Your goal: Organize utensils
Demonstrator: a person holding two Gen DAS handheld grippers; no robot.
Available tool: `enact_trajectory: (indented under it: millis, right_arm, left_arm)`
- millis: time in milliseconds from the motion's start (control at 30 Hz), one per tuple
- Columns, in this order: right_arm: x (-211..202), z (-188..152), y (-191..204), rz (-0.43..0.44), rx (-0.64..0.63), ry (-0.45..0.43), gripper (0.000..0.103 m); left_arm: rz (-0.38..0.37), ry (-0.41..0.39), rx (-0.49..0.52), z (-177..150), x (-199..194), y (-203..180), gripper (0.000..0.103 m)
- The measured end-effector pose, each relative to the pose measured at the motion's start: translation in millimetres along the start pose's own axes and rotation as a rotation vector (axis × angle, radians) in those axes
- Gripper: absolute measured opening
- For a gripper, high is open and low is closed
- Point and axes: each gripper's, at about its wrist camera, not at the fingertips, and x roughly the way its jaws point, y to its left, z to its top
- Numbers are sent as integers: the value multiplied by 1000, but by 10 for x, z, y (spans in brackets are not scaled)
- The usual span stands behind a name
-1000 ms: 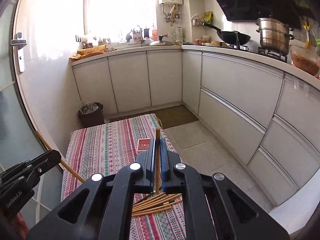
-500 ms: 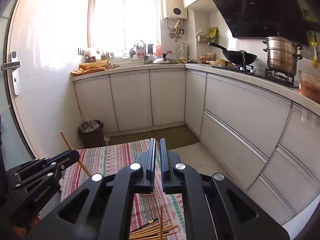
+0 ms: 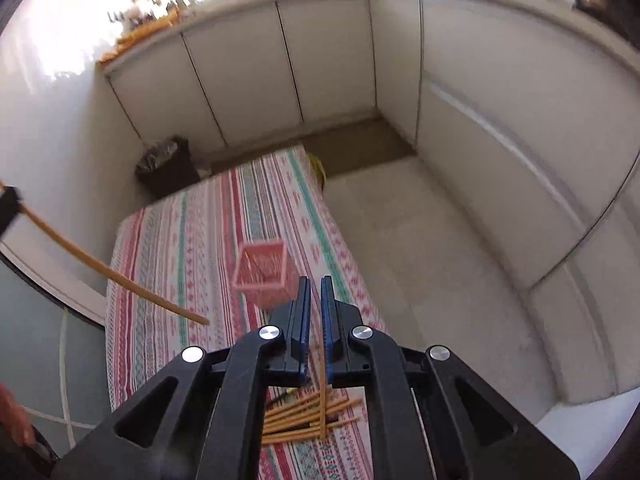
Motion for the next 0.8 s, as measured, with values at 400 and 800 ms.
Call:
enact_trajectory:
  millis: [400, 800]
  right_arm:
    - [2196, -285, -188, 25, 68, 416, 31]
    - [2395, -647, 81, -137, -2, 398, 7]
  left_arm:
    - [-21, -12, -25, -109, -22, 306, 4]
    - [-8, 27, -78, -231, 93, 543, 4]
